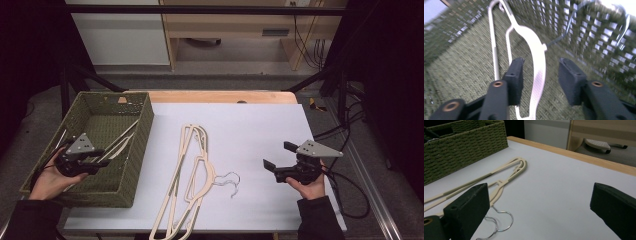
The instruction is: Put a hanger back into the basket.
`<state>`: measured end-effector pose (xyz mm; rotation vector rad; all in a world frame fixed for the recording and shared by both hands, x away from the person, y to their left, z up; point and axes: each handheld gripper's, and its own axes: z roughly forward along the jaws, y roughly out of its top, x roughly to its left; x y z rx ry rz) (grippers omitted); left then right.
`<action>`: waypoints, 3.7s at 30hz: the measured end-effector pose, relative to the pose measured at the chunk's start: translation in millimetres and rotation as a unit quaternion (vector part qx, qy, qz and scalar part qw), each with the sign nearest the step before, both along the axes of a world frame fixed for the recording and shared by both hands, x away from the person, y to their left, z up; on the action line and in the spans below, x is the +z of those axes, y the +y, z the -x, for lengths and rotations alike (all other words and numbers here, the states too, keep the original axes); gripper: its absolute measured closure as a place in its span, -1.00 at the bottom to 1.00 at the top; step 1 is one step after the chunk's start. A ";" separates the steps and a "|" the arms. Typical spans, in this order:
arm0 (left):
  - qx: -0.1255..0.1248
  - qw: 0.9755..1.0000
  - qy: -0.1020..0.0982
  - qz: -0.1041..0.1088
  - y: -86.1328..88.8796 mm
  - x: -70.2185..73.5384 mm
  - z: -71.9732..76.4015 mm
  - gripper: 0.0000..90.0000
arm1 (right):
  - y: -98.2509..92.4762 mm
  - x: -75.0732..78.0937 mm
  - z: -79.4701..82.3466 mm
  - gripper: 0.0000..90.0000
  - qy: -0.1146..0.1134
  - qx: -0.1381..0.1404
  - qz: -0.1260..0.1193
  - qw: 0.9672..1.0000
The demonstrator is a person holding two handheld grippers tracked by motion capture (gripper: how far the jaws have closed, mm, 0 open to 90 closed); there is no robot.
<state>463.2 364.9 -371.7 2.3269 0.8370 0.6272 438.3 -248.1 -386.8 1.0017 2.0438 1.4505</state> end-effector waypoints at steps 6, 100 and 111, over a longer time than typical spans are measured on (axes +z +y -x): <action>0.045 0.991 -0.064 0.109 -6.8 24.9 13.4 -0.33 | 6.4 -0.1 1.3 -0.90 -0.002 0.009 0.004 1.000; -0.122 0.987 0.083 0.066 -271.7 -88.3 47.1 -0.34 | 137.1 -55.8 -13.2 0.99 0.111 0.253 0.176 0.945; -0.106 0.988 0.095 0.051 -272.0 -88.8 47.1 0.47 | 136.1 -46.3 -9.1 0.99 0.114 0.252 0.174 0.945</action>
